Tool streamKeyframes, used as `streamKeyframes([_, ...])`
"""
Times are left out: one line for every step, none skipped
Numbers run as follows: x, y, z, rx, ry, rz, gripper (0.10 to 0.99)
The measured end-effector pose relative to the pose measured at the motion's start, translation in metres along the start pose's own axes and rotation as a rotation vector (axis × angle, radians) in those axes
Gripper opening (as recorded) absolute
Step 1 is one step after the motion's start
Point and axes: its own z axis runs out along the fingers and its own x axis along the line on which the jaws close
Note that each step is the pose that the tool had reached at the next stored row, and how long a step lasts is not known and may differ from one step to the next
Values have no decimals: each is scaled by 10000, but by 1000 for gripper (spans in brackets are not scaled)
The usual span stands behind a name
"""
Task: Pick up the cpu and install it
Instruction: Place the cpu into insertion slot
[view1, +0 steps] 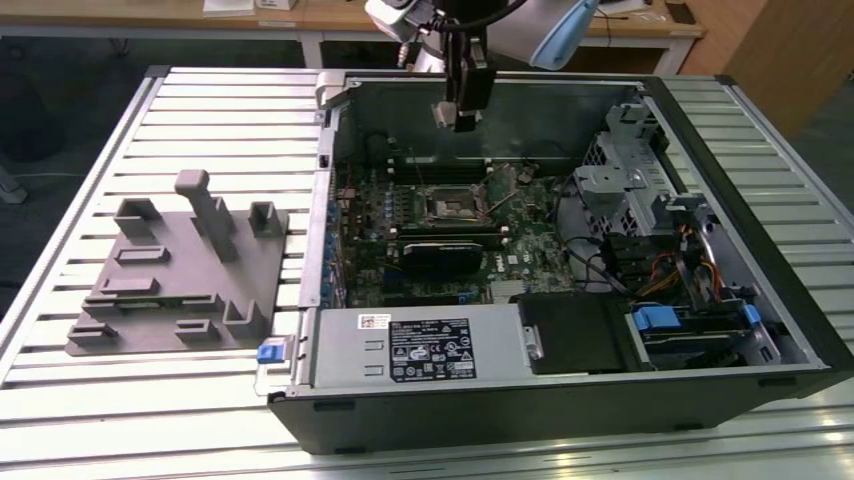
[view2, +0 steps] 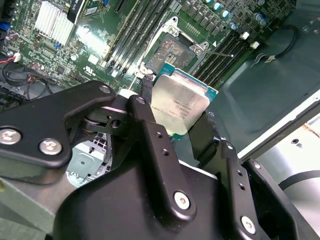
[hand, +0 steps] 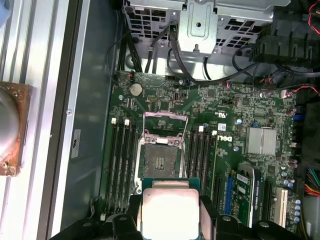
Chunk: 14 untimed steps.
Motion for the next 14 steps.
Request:
streamKeyframes([0, 0, 2, 0, 0, 0, 541])
streamKeyframes([0, 0, 5, -1, 1, 0, 541])
streamKeyframes([0, 0, 8, -1, 1, 0, 541])
streamKeyframes([0, 0, 10, -1, 1, 0, 541])
streamKeyframes([0, -1, 12, 0, 0, 0, 541])
streamKeyframes([0, -1, 14, 0, 0, 0, 541])
streamKeyframes([0, -1, 16, -1, 1, 0, 541])
streamKeyframes([0, -1, 18, 0, 0, 0, 541])
streamKeyframes([0, -1, 21, -1, 1, 0, 541])
streamKeyframes([0, -1, 24, -1, 1, 0, 541])
streamKeyframes([0, -1, 27, -1, 1, 0, 541])
streamKeyframes([0, -2, 30, -1, 1, 0, 541])
streamKeyframes([0, -2, 33, -1, 1, 0, 541])
streamKeyframes([0, -2, 37, -1, 1, 0, 541])
